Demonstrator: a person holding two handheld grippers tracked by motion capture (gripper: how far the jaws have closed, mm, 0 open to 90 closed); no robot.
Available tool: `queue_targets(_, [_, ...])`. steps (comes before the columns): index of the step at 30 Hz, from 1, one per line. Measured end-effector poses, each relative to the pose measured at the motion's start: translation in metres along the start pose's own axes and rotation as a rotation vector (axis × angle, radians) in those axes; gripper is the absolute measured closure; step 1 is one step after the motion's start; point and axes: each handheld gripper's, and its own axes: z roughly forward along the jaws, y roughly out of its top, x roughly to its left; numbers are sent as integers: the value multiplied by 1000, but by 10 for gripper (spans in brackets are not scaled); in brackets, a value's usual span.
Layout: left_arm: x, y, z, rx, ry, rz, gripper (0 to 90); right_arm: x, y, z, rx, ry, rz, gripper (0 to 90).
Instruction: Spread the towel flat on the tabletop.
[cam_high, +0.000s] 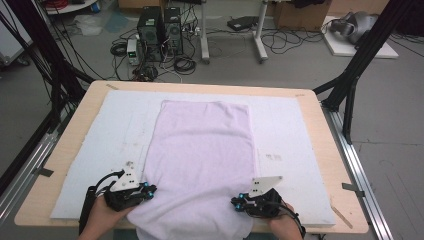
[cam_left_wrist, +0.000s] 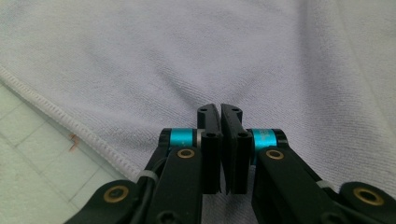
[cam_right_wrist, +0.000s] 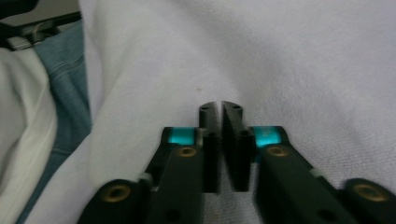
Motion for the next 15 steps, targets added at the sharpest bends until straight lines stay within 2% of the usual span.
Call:
queue_targets(2, [-1, 0, -2, 0, 9, 2, 875, 0, 1, -1, 6, 4, -19, 884])
queue_targets(5, [-3, -2, -6, -10, 22, -1, 878, 4, -1, -5, 9, 16, -22, 887])
queue_targets(9, [-8, -3, -14, -17, 35, 3, 878, 12, -4, -18, 1, 24, -31, 887])
queue_targets(12, [-14, -2, -20, -18, 14, 16, 866, 19, -2, -30, -10, 22, -52, 885])
queue_targets(13, [-15, -2, -21, -19, 2, 13, 830, 20, -2, -34, -25, 19, -50, 877])
queue_targets(15, [-16, -1, -23, -15, 11, 14, 652, 18, 0, -40, -42, 16, -48, 832])
